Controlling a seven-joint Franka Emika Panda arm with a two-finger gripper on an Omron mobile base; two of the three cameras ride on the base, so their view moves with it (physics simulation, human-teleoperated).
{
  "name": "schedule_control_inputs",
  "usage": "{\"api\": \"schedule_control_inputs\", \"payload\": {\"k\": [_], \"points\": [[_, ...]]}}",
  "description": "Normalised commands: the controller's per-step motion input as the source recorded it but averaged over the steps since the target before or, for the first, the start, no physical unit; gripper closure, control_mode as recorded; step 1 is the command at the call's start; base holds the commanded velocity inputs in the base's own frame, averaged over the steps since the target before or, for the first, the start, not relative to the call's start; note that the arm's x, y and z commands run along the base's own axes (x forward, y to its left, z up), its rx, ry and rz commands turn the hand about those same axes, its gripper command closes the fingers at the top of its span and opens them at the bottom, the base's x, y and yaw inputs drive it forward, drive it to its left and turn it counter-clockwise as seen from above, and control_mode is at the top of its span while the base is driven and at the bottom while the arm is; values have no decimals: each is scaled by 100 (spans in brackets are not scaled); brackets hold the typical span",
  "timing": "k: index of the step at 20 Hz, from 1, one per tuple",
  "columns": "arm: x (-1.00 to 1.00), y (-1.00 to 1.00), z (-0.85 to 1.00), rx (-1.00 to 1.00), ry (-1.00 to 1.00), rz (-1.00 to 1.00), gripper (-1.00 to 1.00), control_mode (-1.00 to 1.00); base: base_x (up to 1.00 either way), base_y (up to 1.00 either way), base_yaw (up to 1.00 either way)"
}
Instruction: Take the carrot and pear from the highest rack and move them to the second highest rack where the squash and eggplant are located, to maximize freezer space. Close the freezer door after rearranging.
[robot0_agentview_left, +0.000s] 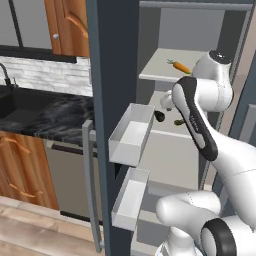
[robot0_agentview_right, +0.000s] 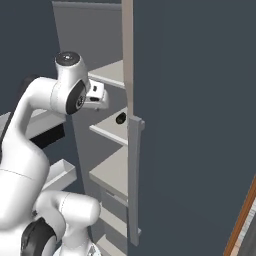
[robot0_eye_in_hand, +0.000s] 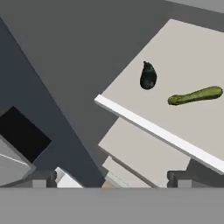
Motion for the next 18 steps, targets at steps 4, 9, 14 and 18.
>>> {"api": "schedule_control_inputs", "payload": {"k": [4,9,14,18], "points": [[-2,-37,59,0,-8,0,-100,-100,0,0,0],[0,-21,49,-3,0,-1,-100,-100,0,0,0],[10,-18,38,-11,0,-12,-100,-100,0,0,0],[23,-13,9,-20,-2,-14,-100,-100,0,0,0]]}}
